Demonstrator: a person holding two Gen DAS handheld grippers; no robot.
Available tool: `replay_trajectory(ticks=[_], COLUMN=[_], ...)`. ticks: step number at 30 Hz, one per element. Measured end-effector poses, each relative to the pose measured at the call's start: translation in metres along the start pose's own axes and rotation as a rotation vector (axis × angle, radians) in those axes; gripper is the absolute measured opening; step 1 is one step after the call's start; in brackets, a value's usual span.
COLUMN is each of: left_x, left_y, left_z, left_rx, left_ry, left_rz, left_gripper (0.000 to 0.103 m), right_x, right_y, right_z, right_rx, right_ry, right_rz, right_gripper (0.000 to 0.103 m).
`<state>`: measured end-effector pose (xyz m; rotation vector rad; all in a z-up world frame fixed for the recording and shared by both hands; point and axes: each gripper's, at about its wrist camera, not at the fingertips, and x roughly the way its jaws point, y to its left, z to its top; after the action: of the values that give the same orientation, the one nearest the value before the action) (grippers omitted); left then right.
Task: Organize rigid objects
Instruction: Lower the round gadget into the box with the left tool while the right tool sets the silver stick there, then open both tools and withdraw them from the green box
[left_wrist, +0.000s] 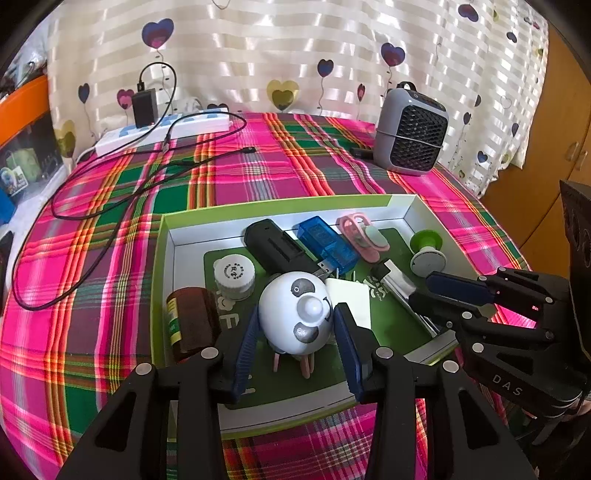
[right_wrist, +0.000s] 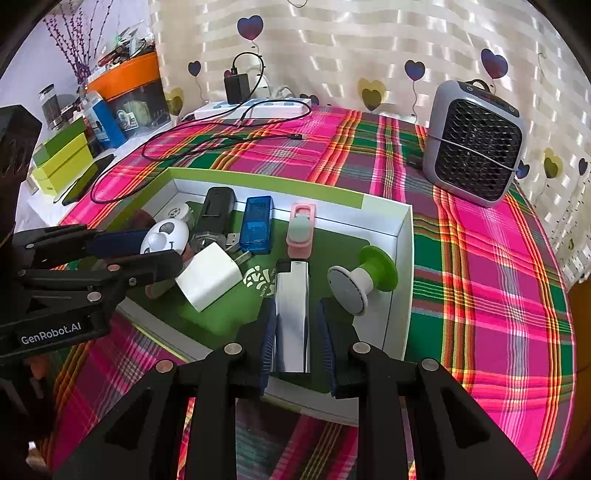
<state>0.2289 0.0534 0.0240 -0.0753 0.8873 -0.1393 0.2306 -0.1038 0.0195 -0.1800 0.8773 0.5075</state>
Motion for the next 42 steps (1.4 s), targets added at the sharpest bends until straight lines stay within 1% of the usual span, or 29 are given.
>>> replay_trajectory(ticks=[11,15,16,20,21,24,26,27,29,34,37,40,42], left_x=[0.0,-0.002,-0.003,-0.012,-0.016,-0.03,-0.037,-0.04,-0.046,-0.06,-0.068,-0.075,-0.078], left_y=[0.001,-0.001,-0.003,-0.005,-0.006,-0.011,-0.013,-0.015,-0.02,-0.026,-0.03,-0.028,-0.029], left_z=[-0.001,-0.004,-0.005,-0.009,-0.011,-0.017,-0.023,-0.026,-0.033,-0.049,-0.058,-0.066,-0.072], left_rx=[0.001,0.003,0.006,-0.005,-0.008,-0.001,-0.015,-0.018,-0.002,0.003,0.007,-0.014,-0.018], left_ry=[0.003,0.001,-0.003,-0.03,-0.039,-0.074,-0.081,-0.083,-0.088,-0.082,-0.084,-0.092,-0.094], left_rz=[0.007,0.026,0.033,0.041,0.054,0.081,0.061,0.061,0.087,0.078,0.1,0.1,0.121], left_gripper=[0.04,0.04,0.04,0.04,0.04,0.04,0.04,0.04,0.04,0.04,0.04,0.04,0.04], right_x=[0.0,-0.003,-0.005,-0.01,-0.012,-0.023,-0.028,-0.033,-0.038,-0.053,-0.06,-0.068,-0.072], right_y=[-0.002,-0.001,-0.001,0.002,0.003,0.007,0.01,0.012,0.014,0.024,0.029,0.034,0.039], right_z=[-0.001,-0.002,-0.002,-0.006,-0.007,-0.011,-0.014,-0.017,-0.021,-0.032,-0.038,-0.044,-0.049], right_rx=[0.031,0.037,0.039,0.057,0.061,0.068,0.075,0.091,0.114,0.133,0.14,0.141,0.134], right_ry=[-0.007,-0.014,-0.017,-0.024,-0.028,-0.053,-0.068,-0.076,-0.082,-0.101,-0.1,-0.117,-0.124], right_rz=[0.011,0.011,0.01,-0.002,-0.001,-0.03,-0.04,-0.037,-0.033,-0.036,-0.032,-0.055,-0.07], right_gripper=[0.024,0.025,0.026,0.037,0.037,0.039,0.039,0.039,0.039,0.039,0.039,0.039,0.039])
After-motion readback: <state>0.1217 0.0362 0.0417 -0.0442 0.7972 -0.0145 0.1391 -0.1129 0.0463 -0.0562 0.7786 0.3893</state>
